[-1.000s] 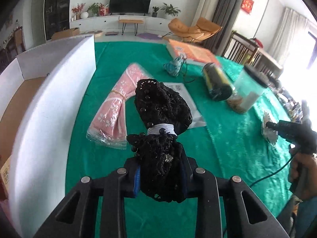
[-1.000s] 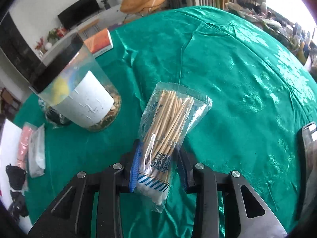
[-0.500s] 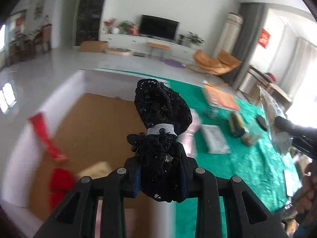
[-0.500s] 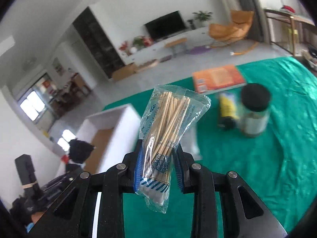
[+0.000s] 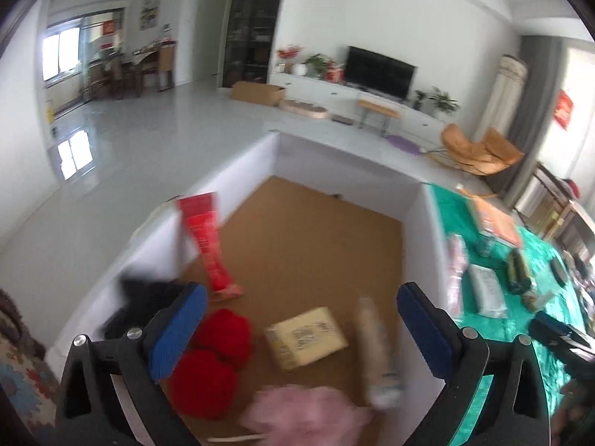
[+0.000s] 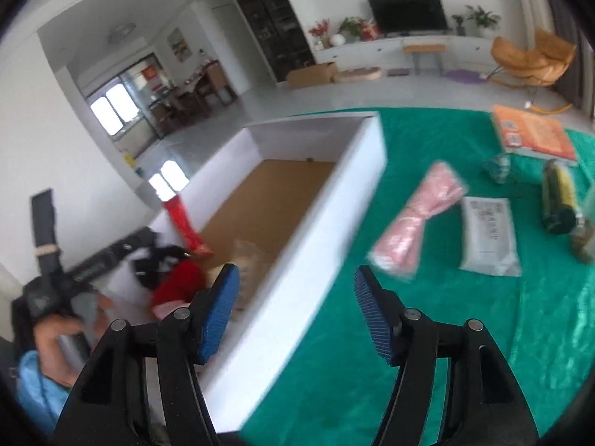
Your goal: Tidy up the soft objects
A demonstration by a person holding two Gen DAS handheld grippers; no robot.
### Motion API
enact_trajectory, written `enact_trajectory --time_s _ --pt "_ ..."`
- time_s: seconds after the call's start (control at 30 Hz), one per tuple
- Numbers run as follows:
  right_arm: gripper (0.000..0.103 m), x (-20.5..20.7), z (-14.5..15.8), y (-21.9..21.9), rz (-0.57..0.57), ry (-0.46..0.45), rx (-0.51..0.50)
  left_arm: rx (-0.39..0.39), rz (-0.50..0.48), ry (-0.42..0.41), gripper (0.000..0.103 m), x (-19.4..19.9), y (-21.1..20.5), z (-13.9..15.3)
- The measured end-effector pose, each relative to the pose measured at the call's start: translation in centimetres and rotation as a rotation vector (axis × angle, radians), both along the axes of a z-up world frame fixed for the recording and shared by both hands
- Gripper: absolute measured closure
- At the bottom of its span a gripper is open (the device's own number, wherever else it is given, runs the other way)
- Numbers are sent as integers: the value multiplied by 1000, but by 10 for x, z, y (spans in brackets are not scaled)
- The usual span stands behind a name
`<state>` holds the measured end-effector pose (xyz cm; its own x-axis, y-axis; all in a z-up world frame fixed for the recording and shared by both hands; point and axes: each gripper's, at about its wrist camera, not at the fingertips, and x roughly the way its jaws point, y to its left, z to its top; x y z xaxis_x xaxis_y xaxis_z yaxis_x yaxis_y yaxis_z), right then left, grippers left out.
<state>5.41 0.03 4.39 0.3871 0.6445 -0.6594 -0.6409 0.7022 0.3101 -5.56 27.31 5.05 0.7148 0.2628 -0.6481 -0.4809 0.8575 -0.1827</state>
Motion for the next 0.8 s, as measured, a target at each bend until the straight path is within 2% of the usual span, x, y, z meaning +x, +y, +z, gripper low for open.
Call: enact_trajectory --time_s 0.07,0.17,0.23,0.37,0.53,0.67,0.8 --pt "34 13 -17 -35 -114 -66 -106 -1 -93 -28 1 13 -31 3" --pt "33 26 -52 -91 -291 -113 -259 -23 -267 -42 1 36 -88 5" --pt "33 37 -76 -131 -387 -102 -326 -39 -402 -14 1 53 -135 -5" --pt "33 51 -109 -190 -533 -49 -373 -48 -576 67 1 81 -212 -33" --pt "33 45 -118 -230 -664 9 -330 9 -633 164 1 122 -258 -82" --pt "31 48 -117 -230 -686 1 -343 19 -653 226 2 155 -266 -118" --pt "26 51 -120 -232 -700 10 -338 24 -657 266 1 165 -267 -145"
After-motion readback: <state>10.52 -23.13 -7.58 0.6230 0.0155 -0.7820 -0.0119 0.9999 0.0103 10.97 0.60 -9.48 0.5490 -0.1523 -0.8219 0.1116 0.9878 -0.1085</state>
